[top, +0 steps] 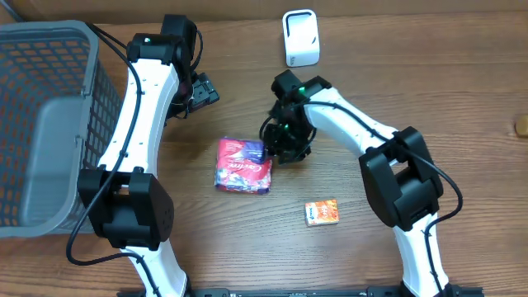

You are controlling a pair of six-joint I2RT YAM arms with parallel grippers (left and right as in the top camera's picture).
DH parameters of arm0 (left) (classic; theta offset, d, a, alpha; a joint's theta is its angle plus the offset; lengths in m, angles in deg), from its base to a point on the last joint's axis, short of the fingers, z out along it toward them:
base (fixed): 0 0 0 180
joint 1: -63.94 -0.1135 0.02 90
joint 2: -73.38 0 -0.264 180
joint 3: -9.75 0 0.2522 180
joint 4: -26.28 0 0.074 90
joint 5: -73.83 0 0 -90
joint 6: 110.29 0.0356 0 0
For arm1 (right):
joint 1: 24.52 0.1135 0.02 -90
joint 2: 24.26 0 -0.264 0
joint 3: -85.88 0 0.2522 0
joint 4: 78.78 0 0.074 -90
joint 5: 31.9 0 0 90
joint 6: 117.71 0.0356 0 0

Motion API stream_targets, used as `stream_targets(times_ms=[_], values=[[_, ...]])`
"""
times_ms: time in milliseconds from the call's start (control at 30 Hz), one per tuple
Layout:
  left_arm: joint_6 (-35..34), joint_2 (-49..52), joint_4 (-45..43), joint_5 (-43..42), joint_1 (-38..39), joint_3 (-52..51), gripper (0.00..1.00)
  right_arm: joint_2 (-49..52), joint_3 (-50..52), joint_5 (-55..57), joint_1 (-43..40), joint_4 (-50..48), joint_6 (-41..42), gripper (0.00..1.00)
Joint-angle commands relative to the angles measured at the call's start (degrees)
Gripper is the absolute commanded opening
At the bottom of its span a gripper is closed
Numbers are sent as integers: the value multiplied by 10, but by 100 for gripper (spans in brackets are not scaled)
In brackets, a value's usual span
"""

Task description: Scan the item barcode

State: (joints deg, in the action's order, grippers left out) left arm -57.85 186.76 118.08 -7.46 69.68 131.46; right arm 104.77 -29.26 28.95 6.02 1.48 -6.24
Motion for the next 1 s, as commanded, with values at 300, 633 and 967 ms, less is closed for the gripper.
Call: stream_targets(times_ms=[300, 633, 967], values=[[-12, -2, 0, 9, 0, -2, 100, -30, -39, -24, -43, 82, -93, 61], [3, -2, 5, 9, 0, -3, 100, -29, -35, -70, 10, 54, -88, 59], [3, -2, -2, 9, 0, -17, 100, -29, 17, -77, 13, -19, -43, 59]])
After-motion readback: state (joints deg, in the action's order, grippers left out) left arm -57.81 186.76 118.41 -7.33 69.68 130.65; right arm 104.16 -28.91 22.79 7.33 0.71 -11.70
